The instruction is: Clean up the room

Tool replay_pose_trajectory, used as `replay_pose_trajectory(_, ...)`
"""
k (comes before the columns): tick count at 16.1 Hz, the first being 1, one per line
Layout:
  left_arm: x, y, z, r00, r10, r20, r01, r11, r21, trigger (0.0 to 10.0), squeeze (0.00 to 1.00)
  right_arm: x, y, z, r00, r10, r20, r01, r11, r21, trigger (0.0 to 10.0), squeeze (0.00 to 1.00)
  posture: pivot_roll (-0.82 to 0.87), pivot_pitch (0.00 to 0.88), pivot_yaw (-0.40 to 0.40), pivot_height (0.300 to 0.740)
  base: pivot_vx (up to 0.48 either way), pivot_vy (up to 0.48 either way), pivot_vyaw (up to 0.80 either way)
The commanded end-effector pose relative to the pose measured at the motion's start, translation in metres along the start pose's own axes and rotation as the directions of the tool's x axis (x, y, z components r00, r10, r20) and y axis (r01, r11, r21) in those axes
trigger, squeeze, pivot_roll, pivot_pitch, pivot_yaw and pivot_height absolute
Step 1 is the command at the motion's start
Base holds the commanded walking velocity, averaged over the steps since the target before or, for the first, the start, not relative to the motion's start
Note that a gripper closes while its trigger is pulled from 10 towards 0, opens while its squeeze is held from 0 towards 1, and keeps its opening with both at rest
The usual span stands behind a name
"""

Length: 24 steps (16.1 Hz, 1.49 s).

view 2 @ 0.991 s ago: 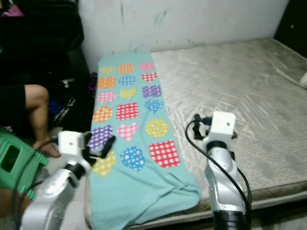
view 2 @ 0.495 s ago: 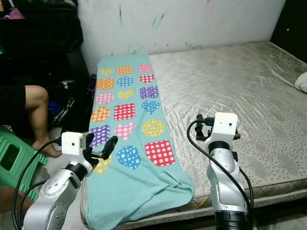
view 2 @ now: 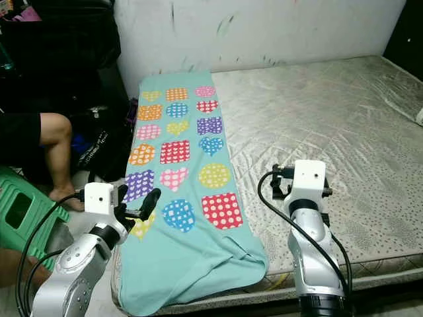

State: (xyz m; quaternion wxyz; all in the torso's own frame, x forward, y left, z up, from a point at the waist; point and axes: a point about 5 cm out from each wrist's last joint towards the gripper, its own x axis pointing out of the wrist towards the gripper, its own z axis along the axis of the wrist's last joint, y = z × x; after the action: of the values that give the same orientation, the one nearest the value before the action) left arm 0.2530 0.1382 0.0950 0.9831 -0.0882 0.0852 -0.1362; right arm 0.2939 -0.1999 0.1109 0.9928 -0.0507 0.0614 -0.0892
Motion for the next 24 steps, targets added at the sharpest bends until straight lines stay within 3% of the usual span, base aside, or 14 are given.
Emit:
replay_pose_trajectory(1, -0.002, 0.003, 0.001, 1.000, 0.011, -0.008, -0.011, 1.000, 0.014, 10.0, 0.00, -0.003, 0.005, -0.006, 0.999, 0.034, -0.035, -0.034, 0.999, -0.017, 10.0, 0.00, -0.13, 0.000, 0.065, 0.740, 0.000, 0.000, 0.00)
replay_pose_trajectory(4, -0.002, 0.004, 0.001, 1.000, 0.021, -0.002, -0.021, 1.000, 0.015, 10.0, 0.00, -0.004, 0.004, -0.007, 0.999, 0.030, -0.032, -0.031, 0.999, -0.012, 10.0, 0.00, -0.13, 0.000, 0.066, 0.740, 0.000, 0.000, 0.00)
replay_pose_trajectory(7, -0.005, 0.013, 0.014, 0.991, 0.096, 0.097, -0.099, 0.995, 0.026, 10.0, 0.00, -0.008, 0.003, 0.000, 0.999, 0.036, 0.039, -0.037, 0.999, 0.003, 10.0, 0.00, -0.13, 0.000, 0.067, 0.740, 0.000, 0.000, 0.00)
replay_pose_trajectory(8, -0.009, 0.018, 0.016, 0.984, 0.127, 0.121, -0.133, 0.990, 0.040, 10.0, 0.00, -0.013, 0.002, 0.000, 0.996, 0.052, 0.071, -0.050, 0.998, -0.027, 10.0, 0.00, -0.13, 0.000, 0.067, 0.740, 0.000, 0.000, 0.00)
replay_pose_trajectory(13, -0.016, 0.025, 0.012, 0.981, 0.158, 0.109, -0.165, 0.985, 0.054, 10.0, 0.00, -0.021, 0.000, -0.014, 0.995, 0.087, 0.040, -0.085, 0.995, -0.050, 10.0, 0.00, -0.12, 0.000, 0.061, 0.740, 0.000, 0.000, 0.00)
replay_pose_trajectory(24, -0.017, 0.025, 0.011, 0.979, 0.172, 0.111, -0.179, 0.982, 0.063, 10.0, 0.00, -0.023, 0.008, -0.013, 0.991, 0.124, 0.058, -0.123, 0.992, -0.031, 10.0, 0.00, -0.12, 0.000, 0.060, 0.740, 0.000, 0.000, 0.00)
